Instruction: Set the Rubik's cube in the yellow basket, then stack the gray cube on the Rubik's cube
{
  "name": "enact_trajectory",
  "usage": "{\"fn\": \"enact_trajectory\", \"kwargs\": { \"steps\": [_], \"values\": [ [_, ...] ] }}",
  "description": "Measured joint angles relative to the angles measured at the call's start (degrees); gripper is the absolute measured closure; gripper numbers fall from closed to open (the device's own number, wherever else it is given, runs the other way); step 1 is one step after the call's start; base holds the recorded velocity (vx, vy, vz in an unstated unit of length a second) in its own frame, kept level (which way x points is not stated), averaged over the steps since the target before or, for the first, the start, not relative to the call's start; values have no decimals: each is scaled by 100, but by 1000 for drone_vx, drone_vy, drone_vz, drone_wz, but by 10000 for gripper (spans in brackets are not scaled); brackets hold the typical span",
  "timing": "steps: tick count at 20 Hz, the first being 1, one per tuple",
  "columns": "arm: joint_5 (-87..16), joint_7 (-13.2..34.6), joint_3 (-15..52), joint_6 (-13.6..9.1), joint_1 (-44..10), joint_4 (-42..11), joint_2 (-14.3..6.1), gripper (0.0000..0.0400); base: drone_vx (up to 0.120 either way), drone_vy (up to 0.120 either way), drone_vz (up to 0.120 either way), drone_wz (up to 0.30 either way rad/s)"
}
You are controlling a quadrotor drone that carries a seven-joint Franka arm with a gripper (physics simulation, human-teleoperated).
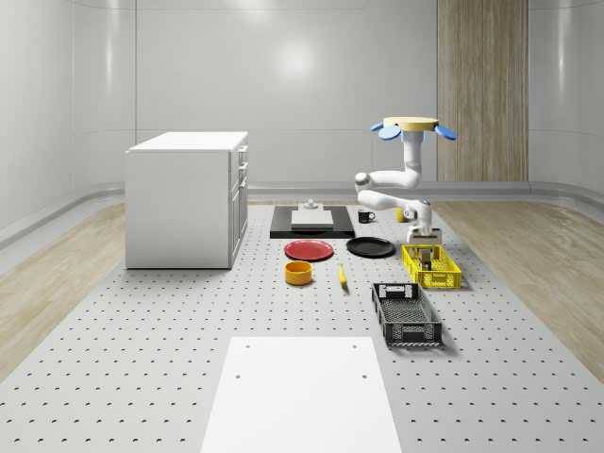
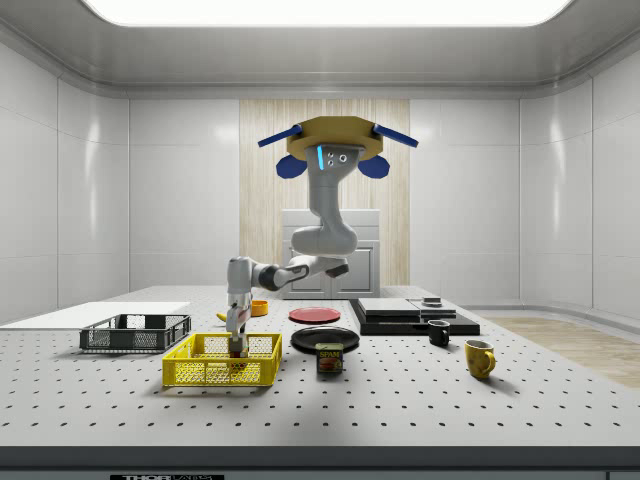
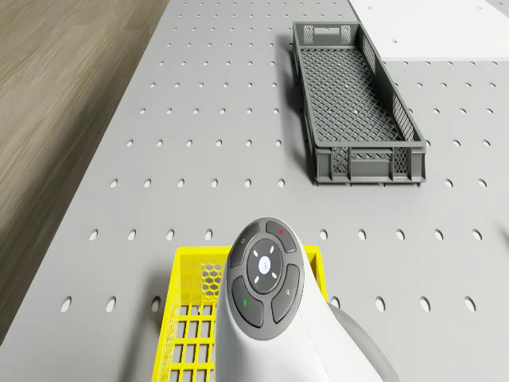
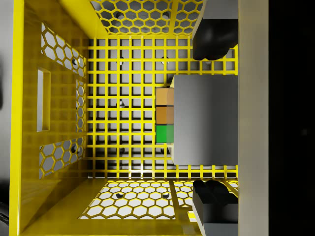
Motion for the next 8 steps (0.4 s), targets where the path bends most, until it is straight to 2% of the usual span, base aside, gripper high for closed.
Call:
{"fn": "enact_trajectory", "kwargs": {
  "steps": [8],
  "values": [
    [232,10,249,-121,49,-109,-6,4,0,0,0,0]
  ]
}}
